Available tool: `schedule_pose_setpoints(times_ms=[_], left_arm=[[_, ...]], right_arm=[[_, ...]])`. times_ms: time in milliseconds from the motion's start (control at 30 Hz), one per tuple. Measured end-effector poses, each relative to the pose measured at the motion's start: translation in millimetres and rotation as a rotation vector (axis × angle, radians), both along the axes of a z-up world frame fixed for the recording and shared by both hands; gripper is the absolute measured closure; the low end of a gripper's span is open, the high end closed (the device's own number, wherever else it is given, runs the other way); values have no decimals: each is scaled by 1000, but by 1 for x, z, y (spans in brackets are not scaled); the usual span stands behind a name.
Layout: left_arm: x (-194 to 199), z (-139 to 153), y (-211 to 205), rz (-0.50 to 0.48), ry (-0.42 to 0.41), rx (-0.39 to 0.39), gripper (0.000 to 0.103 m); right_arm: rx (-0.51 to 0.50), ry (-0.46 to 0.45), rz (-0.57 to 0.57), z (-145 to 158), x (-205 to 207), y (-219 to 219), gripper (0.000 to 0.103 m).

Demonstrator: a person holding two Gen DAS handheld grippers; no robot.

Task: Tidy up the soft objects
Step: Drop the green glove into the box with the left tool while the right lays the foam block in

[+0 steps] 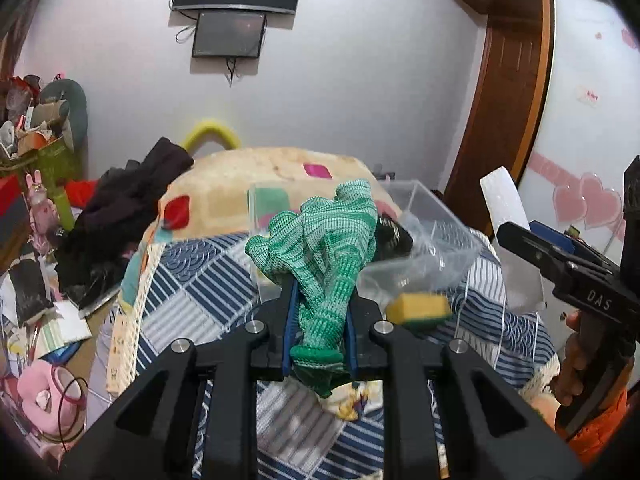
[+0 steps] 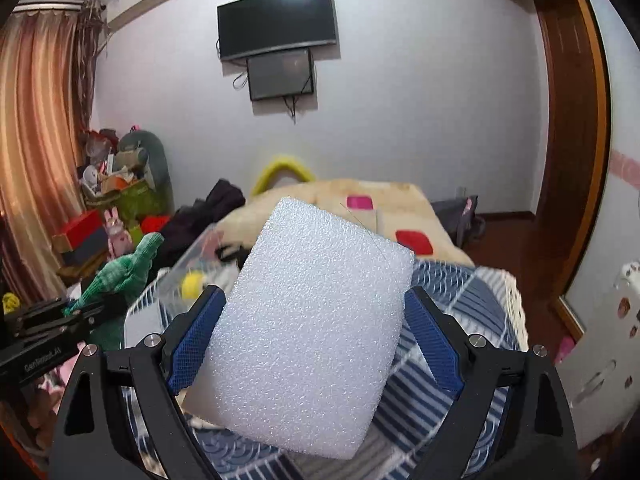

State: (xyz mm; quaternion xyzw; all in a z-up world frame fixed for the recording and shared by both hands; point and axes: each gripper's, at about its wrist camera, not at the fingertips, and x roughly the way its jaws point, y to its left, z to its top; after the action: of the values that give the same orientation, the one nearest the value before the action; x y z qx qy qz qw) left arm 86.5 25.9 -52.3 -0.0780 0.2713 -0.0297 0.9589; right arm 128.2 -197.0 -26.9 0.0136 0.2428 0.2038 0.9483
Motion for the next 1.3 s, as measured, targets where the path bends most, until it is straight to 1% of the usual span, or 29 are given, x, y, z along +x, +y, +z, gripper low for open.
schedule_pose_setpoints(times_ms=[167, 267, 433, 533, 600, 767, 933, 1000, 1067, 1133, 1200, 1300], left_arm=[[15, 6, 3, 14, -15, 9, 84], [27, 5, 4, 15, -6, 11, 84], [45, 2, 3, 3, -2, 1, 84], [60, -3, 2, -4, 18, 3, 84], [71, -8, 0, -16, 35, 1, 84], [90, -19, -4, -26, 63, 25, 83], [108, -33, -6, -35, 106, 25, 83], [110, -37, -8, -44, 116, 26, 83], [112, -41, -10, -46, 120, 39, 82], [113, -45, -11, -47, 131, 45, 78], [113, -46, -10, -44, 143, 41, 71], [111, -47, -9, -40, 147, 29, 65]], right_arm=[[10, -28, -15, 9, 18, 6, 13], [17, -32, -16, 11, 30, 10, 13], [-9, -34, -14, 12, 45, 21, 14], [-38, -32, -7, 11, 53, 30, 14], [-55, -18, 0, 6, 59, 36, 14], [-96, 18, 25, -11, 67, 46, 14], [-143, 59, 42, -28, 74, 53, 14], [-143, 84, 50, -34, 77, 53, 15], [-127, 103, 58, -35, 80, 51, 15], [-110, 123, 66, -33, 82, 49, 15], [-100, 142, 77, -33, 85, 47, 14], [-82, 157, 84, -31, 83, 42, 14]])
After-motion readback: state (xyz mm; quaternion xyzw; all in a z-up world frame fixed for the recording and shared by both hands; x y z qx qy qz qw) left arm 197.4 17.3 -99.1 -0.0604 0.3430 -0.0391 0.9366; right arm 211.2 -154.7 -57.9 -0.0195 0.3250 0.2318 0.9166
